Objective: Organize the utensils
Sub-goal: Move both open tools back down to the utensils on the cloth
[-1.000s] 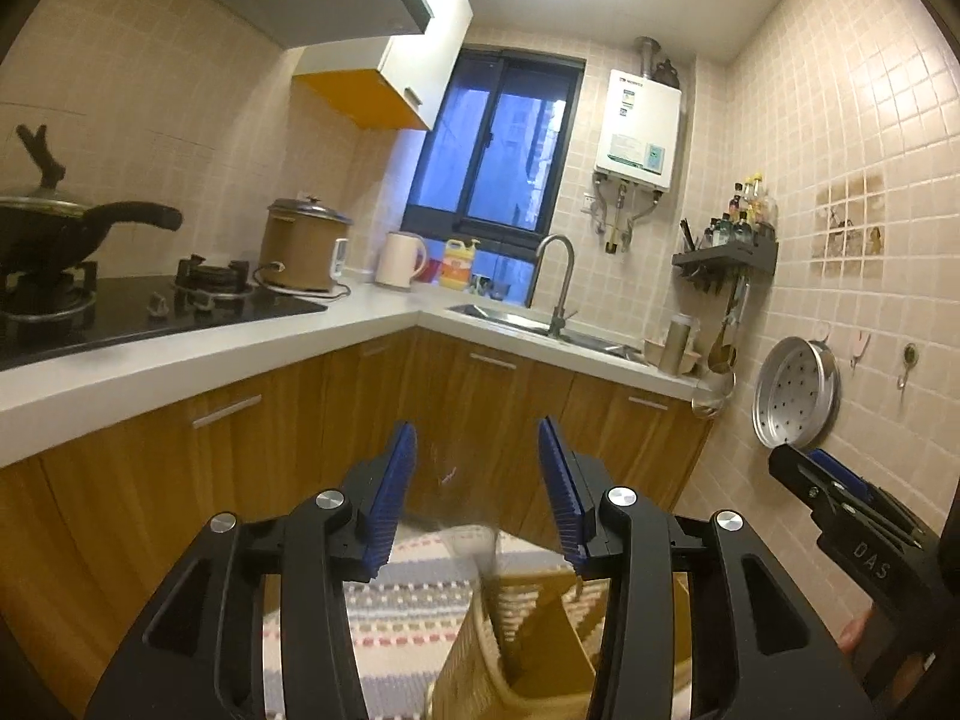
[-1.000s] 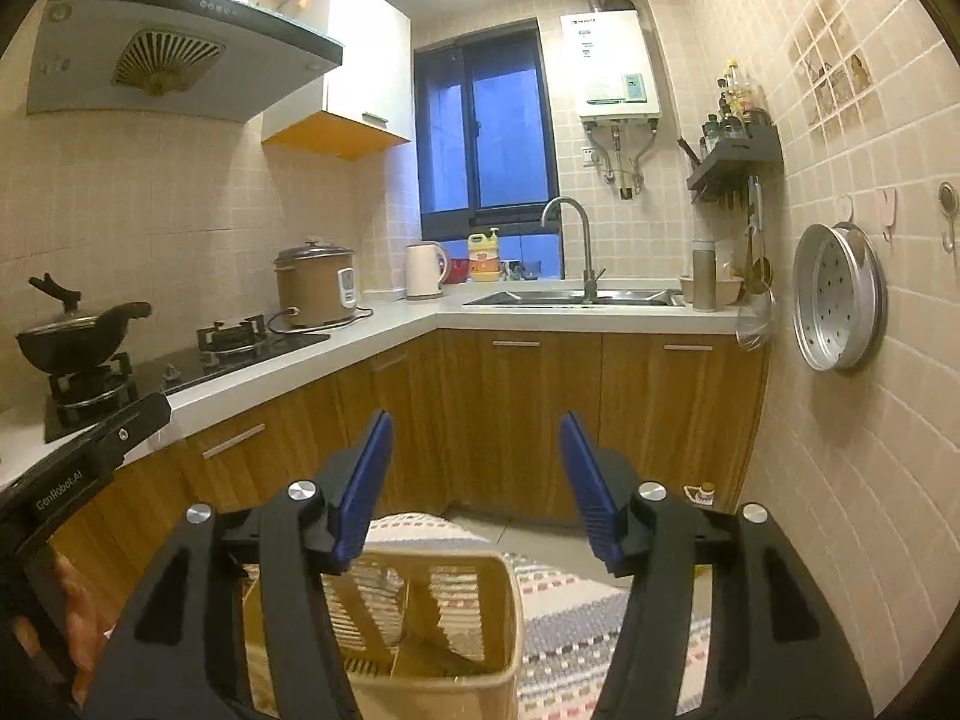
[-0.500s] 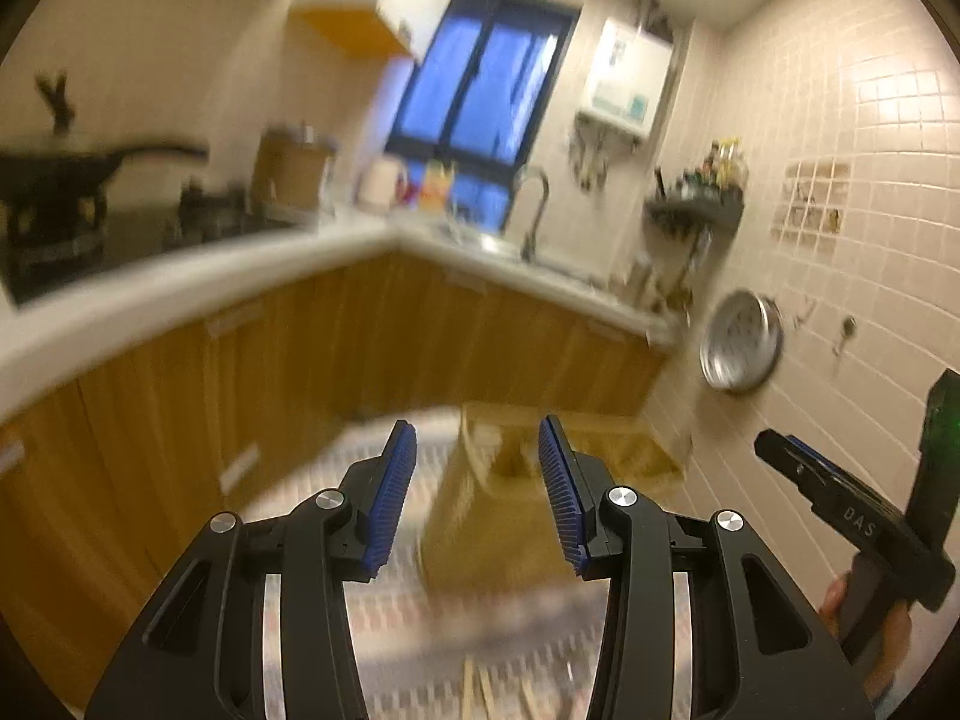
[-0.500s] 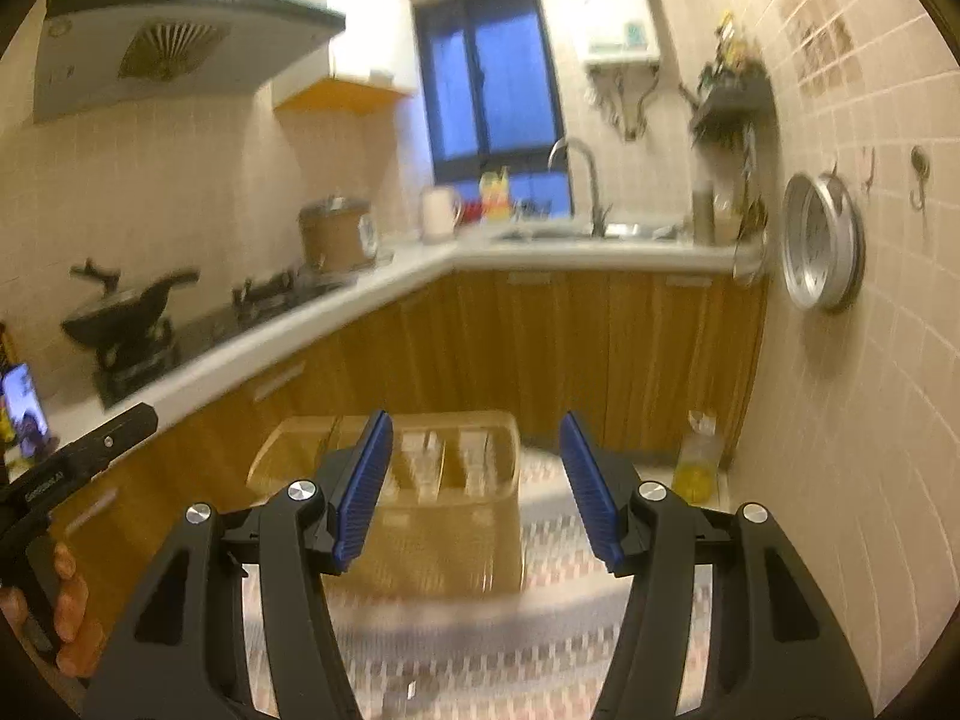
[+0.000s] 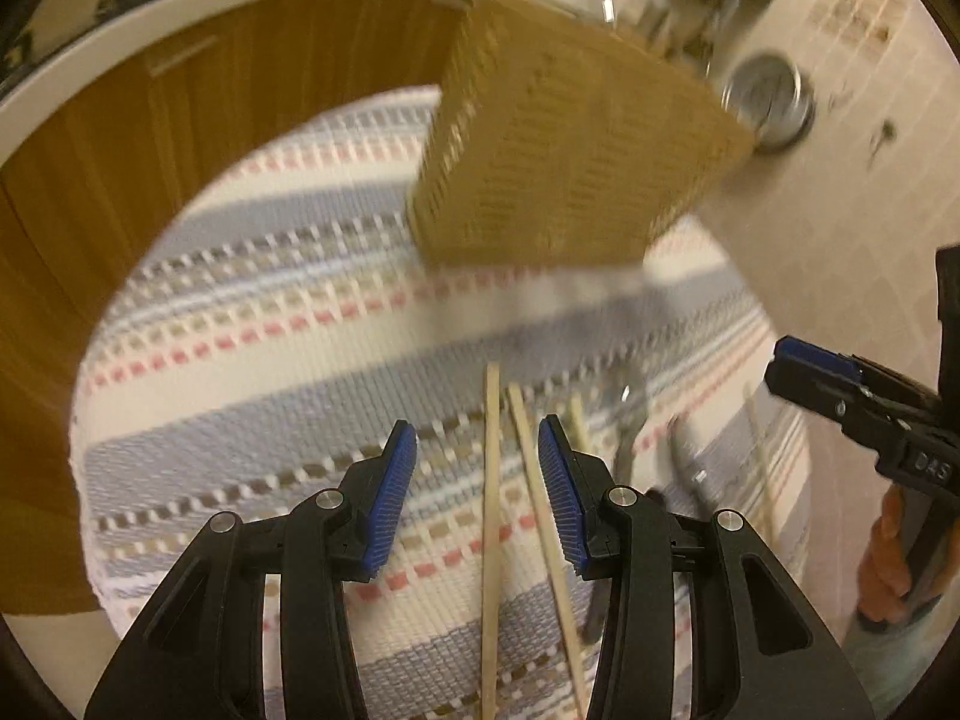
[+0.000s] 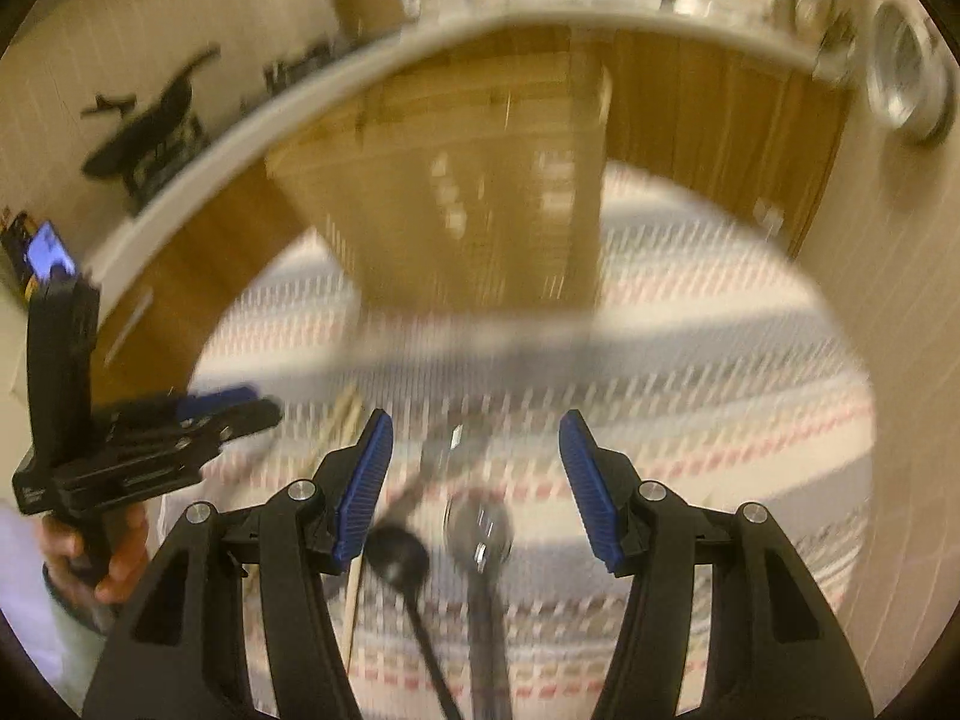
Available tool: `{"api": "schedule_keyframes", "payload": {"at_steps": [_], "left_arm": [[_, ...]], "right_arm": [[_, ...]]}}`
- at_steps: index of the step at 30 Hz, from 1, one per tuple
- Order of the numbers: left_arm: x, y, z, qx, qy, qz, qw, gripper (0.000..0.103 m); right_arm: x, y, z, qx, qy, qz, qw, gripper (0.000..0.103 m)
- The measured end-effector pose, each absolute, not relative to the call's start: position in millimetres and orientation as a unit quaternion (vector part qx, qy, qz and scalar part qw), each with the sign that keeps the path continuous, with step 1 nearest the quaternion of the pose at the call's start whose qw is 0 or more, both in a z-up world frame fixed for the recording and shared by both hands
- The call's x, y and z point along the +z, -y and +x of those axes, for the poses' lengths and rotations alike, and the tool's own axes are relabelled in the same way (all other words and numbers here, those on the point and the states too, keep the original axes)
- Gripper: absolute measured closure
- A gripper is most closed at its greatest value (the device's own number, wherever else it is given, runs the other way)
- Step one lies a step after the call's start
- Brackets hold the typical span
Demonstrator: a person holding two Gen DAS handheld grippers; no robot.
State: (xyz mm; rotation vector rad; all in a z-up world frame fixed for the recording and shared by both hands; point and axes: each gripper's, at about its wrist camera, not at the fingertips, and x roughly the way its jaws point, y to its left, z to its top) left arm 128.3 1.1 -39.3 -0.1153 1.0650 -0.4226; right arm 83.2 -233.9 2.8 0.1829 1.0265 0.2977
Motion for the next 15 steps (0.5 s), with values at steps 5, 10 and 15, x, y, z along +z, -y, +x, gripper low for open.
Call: {"api": "schedule_keyframes", "payload": {"at_steps": [5,10,15], "left_arm": [[-56,20,131,-0.194,-0.514,-0.026,0.835,0.063],[-63,33,133,-0.186,-0.512,-0.002,0.839,0.067],[-66,38,132,-0.182,-0.511,0.004,0.84,0.071]], "right_arm": [[-30,236,88,0.148,-0.54,0.104,0.822,0.056],[-48,235,92,0.16,-0.566,0.124,0.799,0.059],[-55,233,93,0.162,-0.572,0.123,0.794,0.066]]}}
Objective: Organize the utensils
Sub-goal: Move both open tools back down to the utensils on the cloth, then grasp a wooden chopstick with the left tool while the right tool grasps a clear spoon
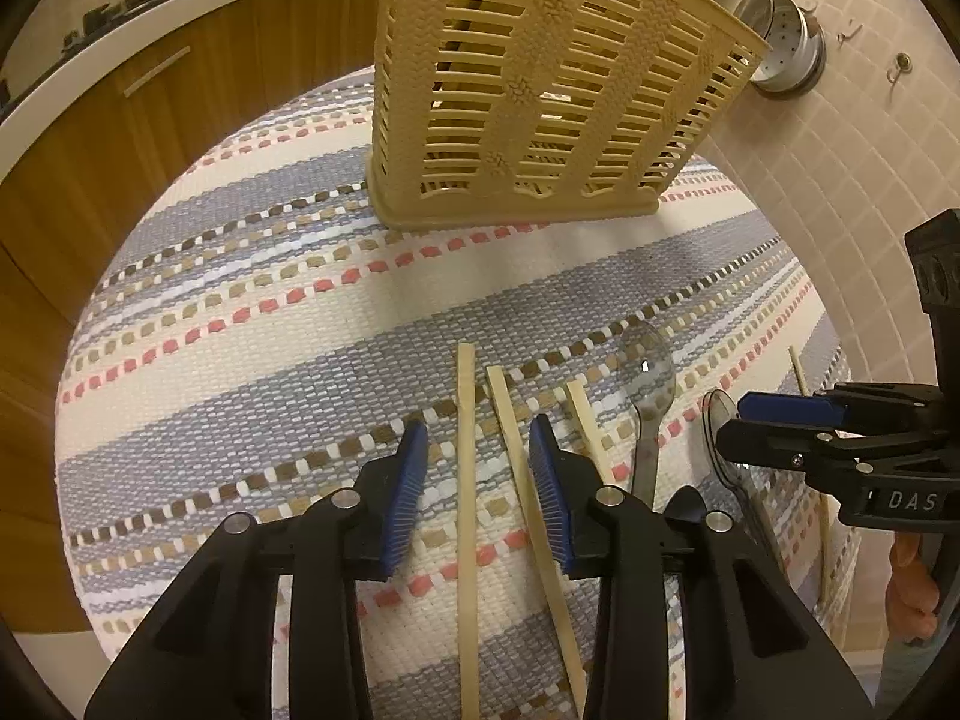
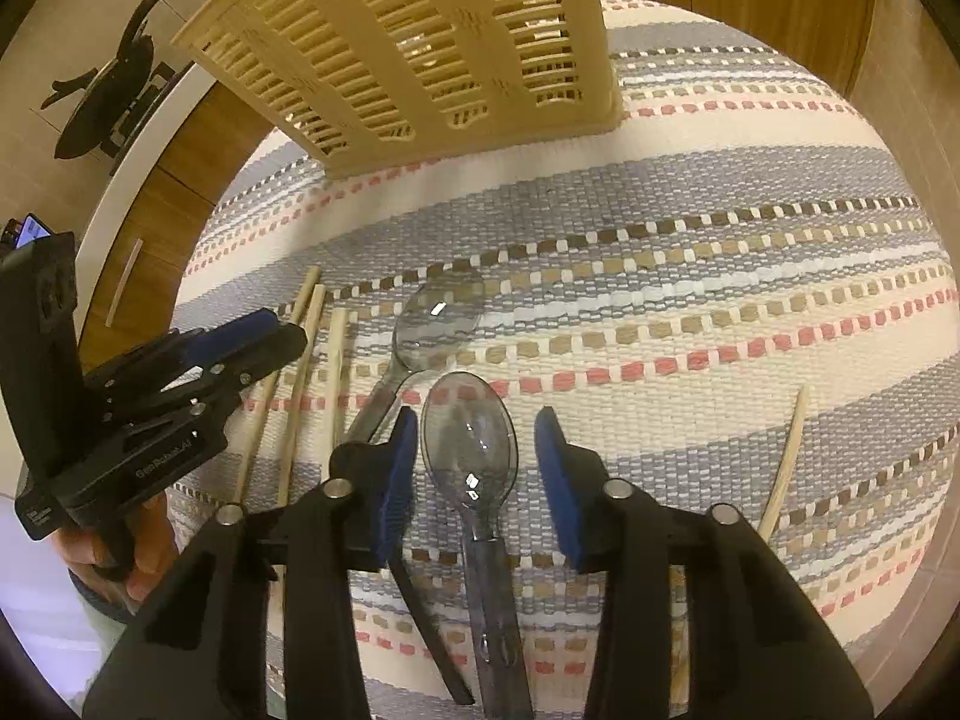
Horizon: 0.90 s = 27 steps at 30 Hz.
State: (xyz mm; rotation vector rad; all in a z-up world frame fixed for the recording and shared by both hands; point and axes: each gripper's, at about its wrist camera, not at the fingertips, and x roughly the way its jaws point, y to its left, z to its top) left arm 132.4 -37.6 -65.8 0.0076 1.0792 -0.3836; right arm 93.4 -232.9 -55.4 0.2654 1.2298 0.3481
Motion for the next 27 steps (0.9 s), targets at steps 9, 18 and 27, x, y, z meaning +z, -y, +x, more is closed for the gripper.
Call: {"api": "schedule_keyframes", "payload": {"at_steps": [9,18,27], "left_arm": [[-66,46,134,-0.176,-0.504,0.014,0.846,0.071],[-69,45,134,-0.18,-0.502,0.015,0.846,0.071],[-68,51,135,-0.161,-0.497,0.035,0.852,0.086]], "right_arm": [[-59,226,102,0.158,-0.574,0.102,0.797,0.067],[-58,227,103,0.157,-0.569,0.095,0.802,0.075],[-46,249,99,0.151,-0.55,0.114,0.813,0.075]]}}
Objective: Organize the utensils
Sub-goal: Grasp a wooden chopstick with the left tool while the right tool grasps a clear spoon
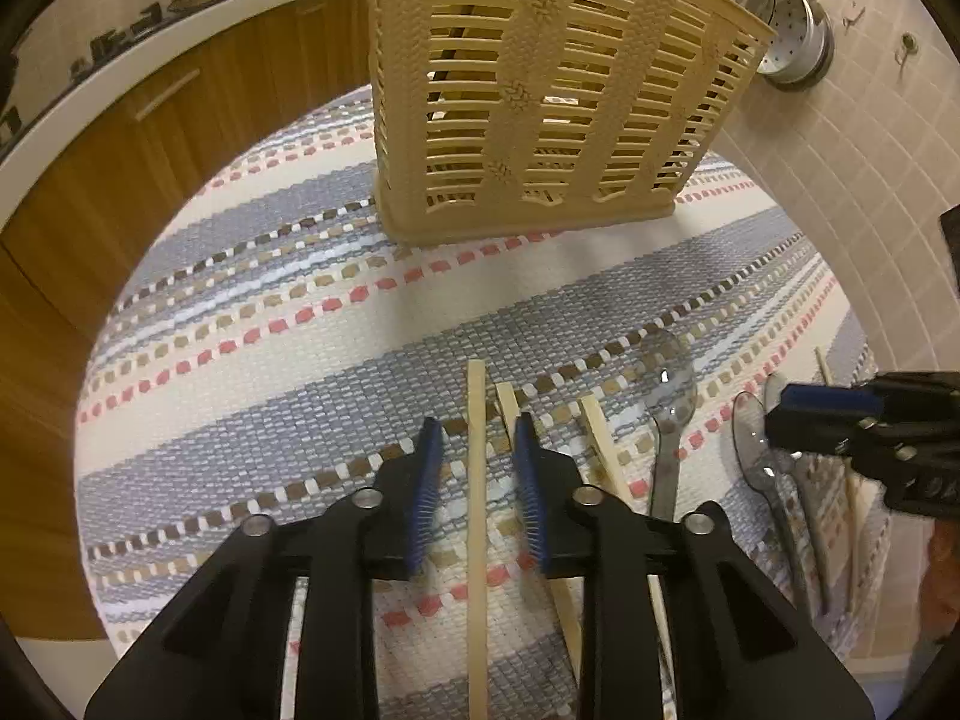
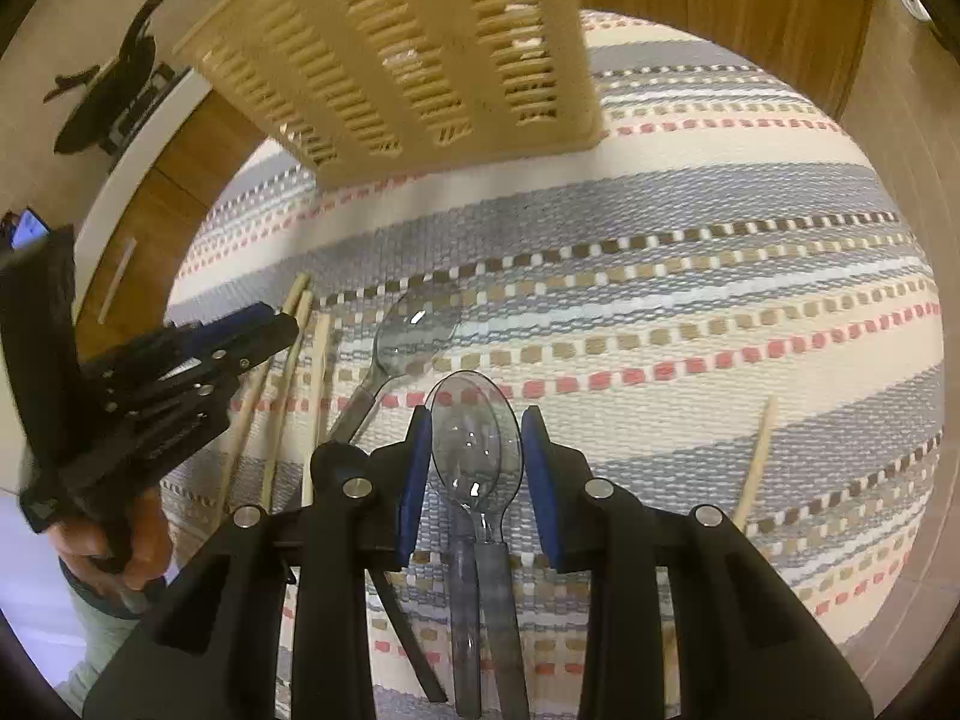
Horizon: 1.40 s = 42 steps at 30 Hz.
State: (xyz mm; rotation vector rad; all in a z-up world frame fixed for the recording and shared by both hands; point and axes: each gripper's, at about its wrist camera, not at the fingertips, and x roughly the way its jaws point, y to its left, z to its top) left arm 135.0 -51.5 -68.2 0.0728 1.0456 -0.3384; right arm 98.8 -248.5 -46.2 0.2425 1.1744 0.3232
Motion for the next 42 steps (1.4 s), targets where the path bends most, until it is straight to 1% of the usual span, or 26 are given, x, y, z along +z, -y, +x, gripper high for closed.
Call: {"api": "schedule_keyframes", "payload": {"at_steps": [1,2,7,13,17,21,22,24,25,26,29,31,37,39,40,41,42], "left_arm": [[-68,52,136,-0.163,-0.498,0.031,0.851,0.095],[-68,53,137,-0.165,-0.5,0.027,0.85,0.099],[-69,46,141,-0.161,-0.499,0.0,0.851,0.099],[-70,12,145,-0.147,-0.506,-0.063,0.847,0.099],[-70,6,148,-0.148,-0.518,-0.068,0.84,0.098],[-67,11,155,-0.161,-0.535,-0.05,0.828,0.089],[-67,11,156,-0.161,-0.538,-0.04,0.827,0.088],[-65,19,157,-0.155,-0.543,-0.011,0.825,0.088],[-65,25,157,-0.15,-0.545,0.008,0.825,0.088],[-65,29,157,-0.146,-0.545,0.018,0.825,0.088],[-64,37,157,-0.134,-0.543,0.04,0.828,0.088],[-64,39,157,-0.121,-0.54,0.048,0.832,0.098],[-66,32,159,-0.129,-0.538,0.026,0.833,0.099],[-65,32,157,-0.13,-0.537,0.021,0.833,0.099],[-65,32,157,-0.13,-0.537,0.02,0.833,0.099],[-65,30,155,-0.13,-0.536,0.02,0.834,0.099],[-65,30,154,-0.131,-0.535,0.019,0.834,0.099]], "right_arm": [[-44,252,98,0.147,-0.547,0.112,0.816,0.075],[-43,255,99,0.141,-0.544,0.111,0.82,0.075],[-43,271,109,0.105,-0.534,0.108,0.832,0.075],[-56,282,122,0.085,-0.547,0.114,0.825,0.075],[-58,287,125,0.09,-0.551,0.119,0.821,0.075],[-58,283,126,0.097,-0.556,0.117,0.817,0.075],[-58,282,127,0.096,-0.557,0.113,0.817,0.075],[-55,282,126,0.097,-0.555,0.104,0.82,0.07],[-53,282,124,0.097,-0.554,0.102,0.82,0.062],[-51,282,122,0.096,-0.552,0.099,0.822,0.056],[-48,278,117,0.096,-0.551,0.082,0.825,0.056],[-50,276,116,0.099,-0.557,0.079,0.821,0.056],[-59,260,116,0.1,-0.576,0.051,0.809,0.056],[-60,254,115,0.092,-0.575,0.035,0.812,0.059],[-60,252,115,0.088,-0.575,0.028,0.813,0.062],[-60,250,115,0.086,-0.576,0.024,0.813,0.069],[-60,249,115,0.085,-0.576,0.024,0.813,0.071]]}}
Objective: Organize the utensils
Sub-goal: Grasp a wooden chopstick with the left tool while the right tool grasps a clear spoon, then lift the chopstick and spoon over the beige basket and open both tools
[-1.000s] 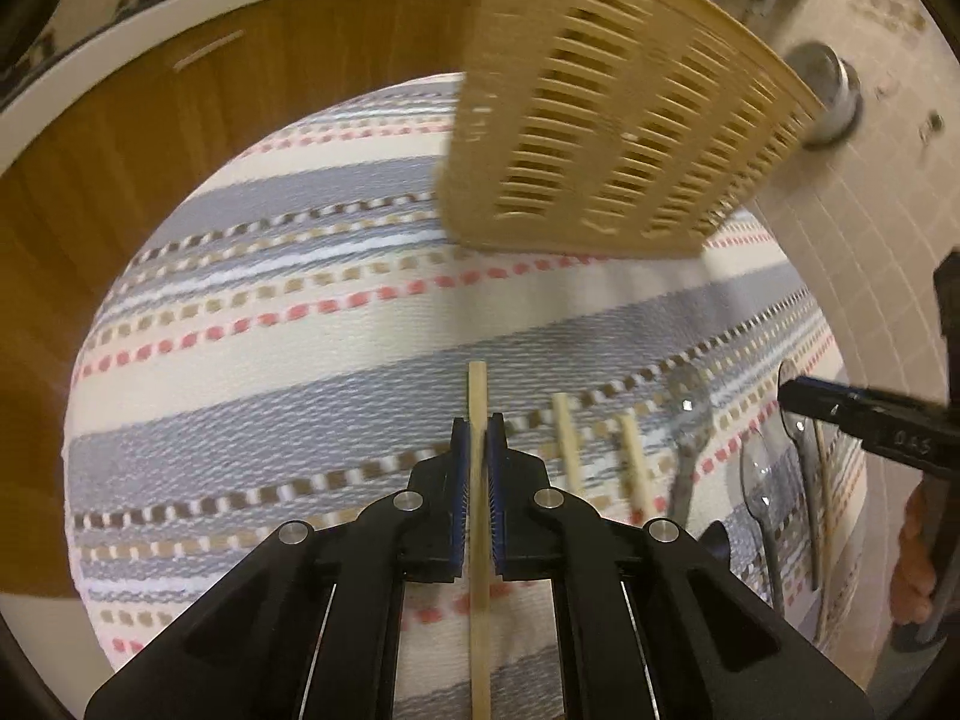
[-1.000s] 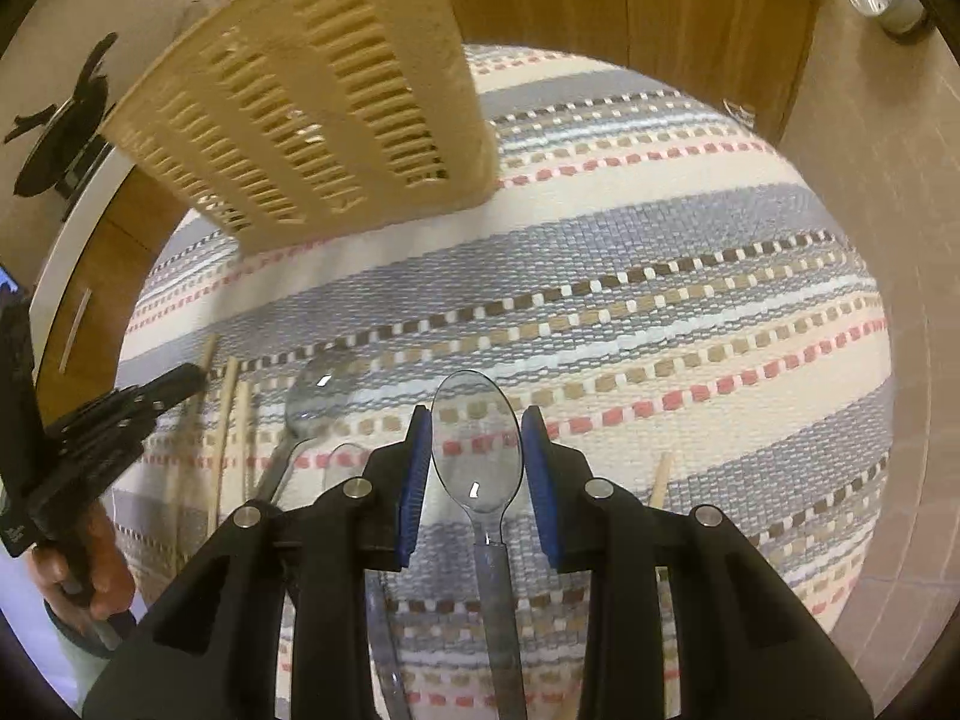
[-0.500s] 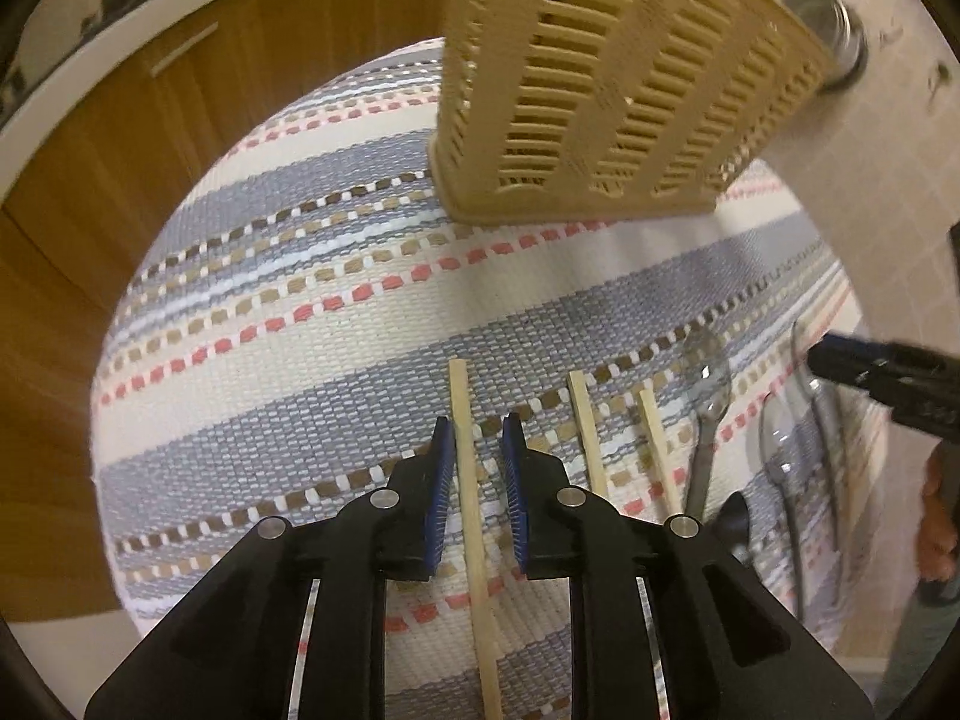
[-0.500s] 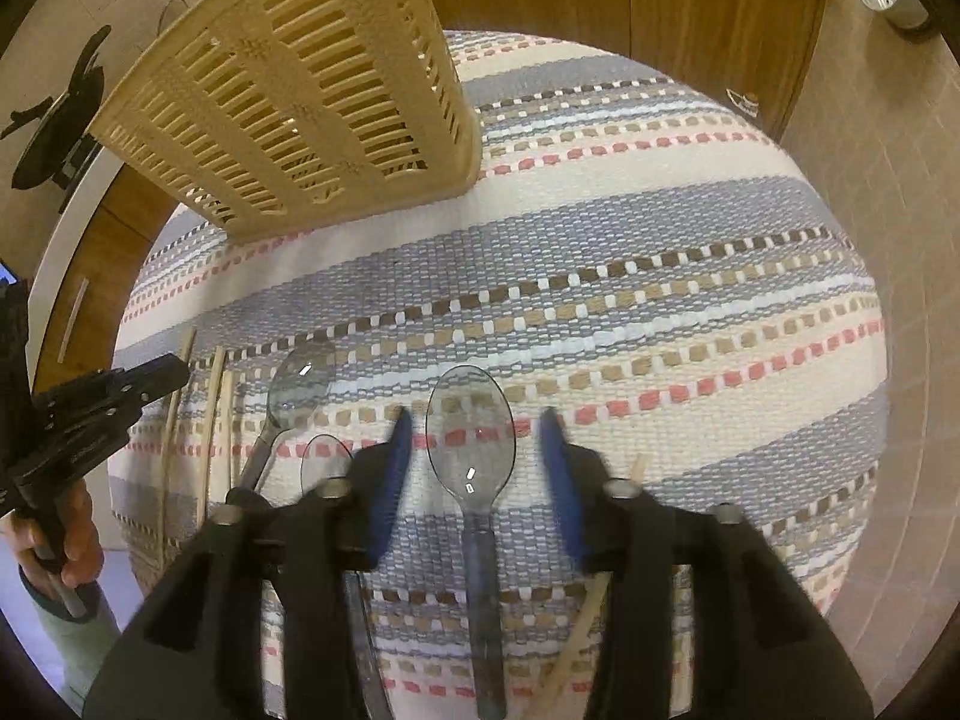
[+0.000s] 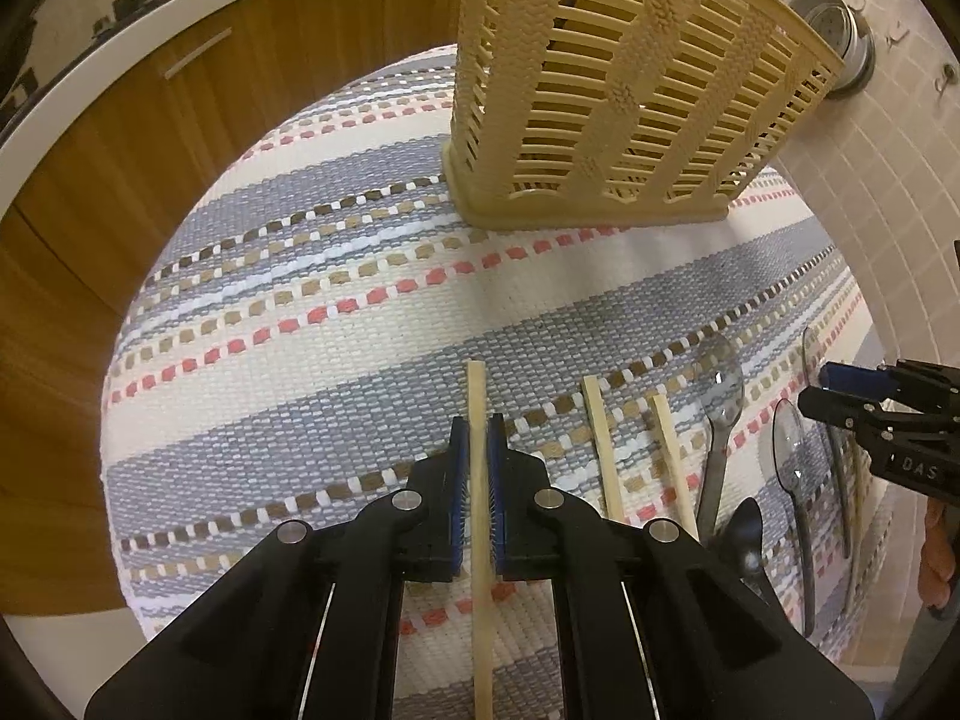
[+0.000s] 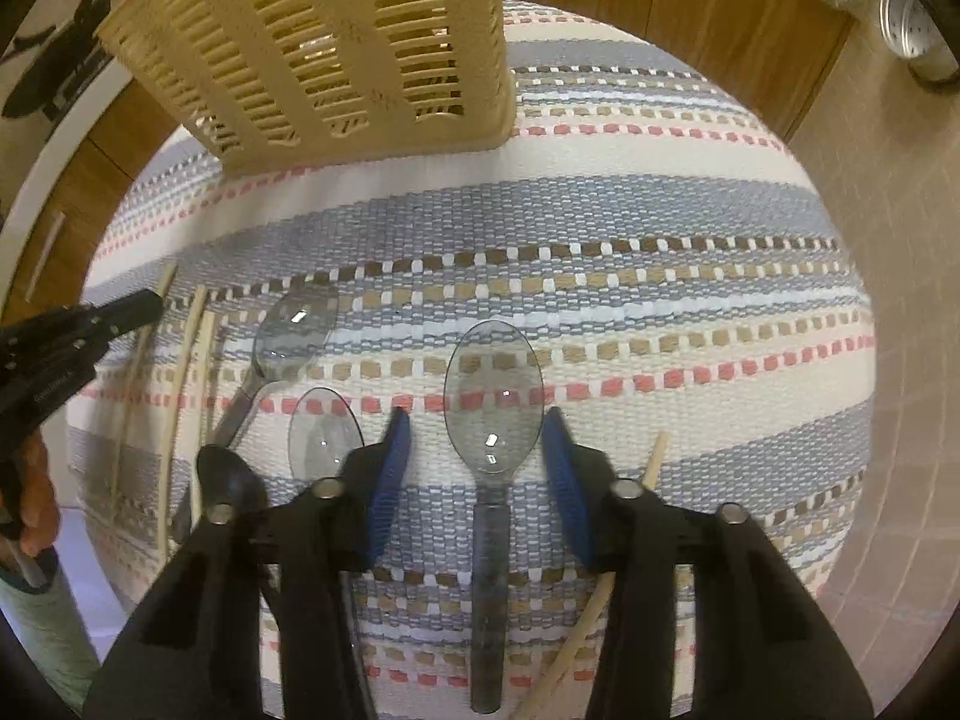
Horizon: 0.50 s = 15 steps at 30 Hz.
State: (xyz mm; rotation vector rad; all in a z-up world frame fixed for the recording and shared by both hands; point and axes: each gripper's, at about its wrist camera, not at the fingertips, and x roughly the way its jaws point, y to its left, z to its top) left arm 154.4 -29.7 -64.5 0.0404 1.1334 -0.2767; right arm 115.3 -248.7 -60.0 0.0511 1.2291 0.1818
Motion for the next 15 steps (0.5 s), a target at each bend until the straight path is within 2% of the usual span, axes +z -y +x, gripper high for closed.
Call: {"api": "schedule_keyframes", "payload": {"at_steps": [1,8,15], "left_arm": [[-65,29,154,-0.131,-0.535,0.018,0.835,0.099],[-63,14,146,-0.124,-0.522,-0.014,0.844,0.099],[-38,-11,132,-0.116,-0.473,-0.043,0.872,0.099]], "right_arm": [[-60,248,116,0.085,-0.577,0.026,0.812,0.074],[-58,254,110,0.088,-0.568,0.038,0.817,0.074],[-43,264,93,0.107,-0.531,0.04,0.84,0.074]]}}
